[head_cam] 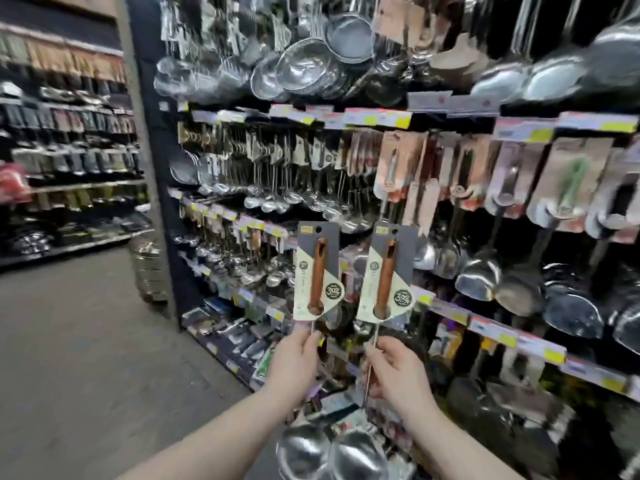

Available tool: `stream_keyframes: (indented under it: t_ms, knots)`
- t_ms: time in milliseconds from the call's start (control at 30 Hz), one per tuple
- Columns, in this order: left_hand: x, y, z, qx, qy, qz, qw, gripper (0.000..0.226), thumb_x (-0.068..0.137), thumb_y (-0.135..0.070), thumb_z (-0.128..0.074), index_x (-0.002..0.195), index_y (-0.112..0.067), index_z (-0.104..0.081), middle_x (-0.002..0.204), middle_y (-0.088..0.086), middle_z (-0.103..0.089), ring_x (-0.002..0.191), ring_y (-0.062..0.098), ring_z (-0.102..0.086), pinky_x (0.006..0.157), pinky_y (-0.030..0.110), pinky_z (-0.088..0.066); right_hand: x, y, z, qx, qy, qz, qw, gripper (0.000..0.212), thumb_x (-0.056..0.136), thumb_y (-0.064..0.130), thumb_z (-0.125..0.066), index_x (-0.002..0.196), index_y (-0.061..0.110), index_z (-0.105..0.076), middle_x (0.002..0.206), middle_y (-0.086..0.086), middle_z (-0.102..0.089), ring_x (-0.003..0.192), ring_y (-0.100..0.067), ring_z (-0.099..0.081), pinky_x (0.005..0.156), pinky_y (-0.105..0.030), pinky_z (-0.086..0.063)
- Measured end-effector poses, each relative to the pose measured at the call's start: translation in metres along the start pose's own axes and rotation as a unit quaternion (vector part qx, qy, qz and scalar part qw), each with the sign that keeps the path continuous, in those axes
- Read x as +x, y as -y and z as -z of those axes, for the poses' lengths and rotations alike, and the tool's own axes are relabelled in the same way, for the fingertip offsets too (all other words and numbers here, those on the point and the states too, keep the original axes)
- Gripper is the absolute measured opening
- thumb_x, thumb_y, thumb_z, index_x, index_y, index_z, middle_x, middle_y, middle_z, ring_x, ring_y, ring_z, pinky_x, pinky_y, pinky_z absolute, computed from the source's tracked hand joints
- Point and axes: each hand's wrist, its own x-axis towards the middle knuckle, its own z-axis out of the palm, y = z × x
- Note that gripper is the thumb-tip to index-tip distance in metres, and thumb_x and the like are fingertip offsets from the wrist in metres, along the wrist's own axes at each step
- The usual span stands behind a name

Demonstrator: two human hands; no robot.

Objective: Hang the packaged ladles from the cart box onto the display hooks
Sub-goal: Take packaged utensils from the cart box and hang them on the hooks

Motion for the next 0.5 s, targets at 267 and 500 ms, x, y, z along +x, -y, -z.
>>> stream_keyframes:
  t_ms: [267, 500]
  knots:
    - [0.075, 0.044, 0.09, -0.008, -0.06, -0.004, 0.998, 0.031, 0.096, -0.025, -0.043, 0.067, -0.015, -0.049, 0.061, -0.001, -0.048, 0.07, 0.024, -0.051, 0.06, 0.032, -0.031, 0.063, 0.07, -0.094, -0.027, 0.064, 0.033, 0.997, 0.028, 0.093, 0.027, -0.051, 0.065, 0.023, -0.048, 0.068, -0.009, -0.062, 0.071, -0.033, -0.068, 0.06, -0.038, -0.05]
    - [0.154, 0.065, 0.118, -0.001, -0.074, 0.001, 0.997, 0.039, 0.095, -0.024, -0.045, 0.056, -0.019, -0.04, 0.053, -0.001, -0.045, 0.059, 0.021, -0.047, 0.06, 0.034, -0.033, 0.146, 0.093, -0.149, 0.021, 0.094, 0.035, 0.995, 0.026, 0.094, 0.027, -0.051, 0.069, 0.018, -0.047, 0.057, -0.002, -0.057, 0.068, -0.034, -0.069, 0.057, -0.037, -0.049]
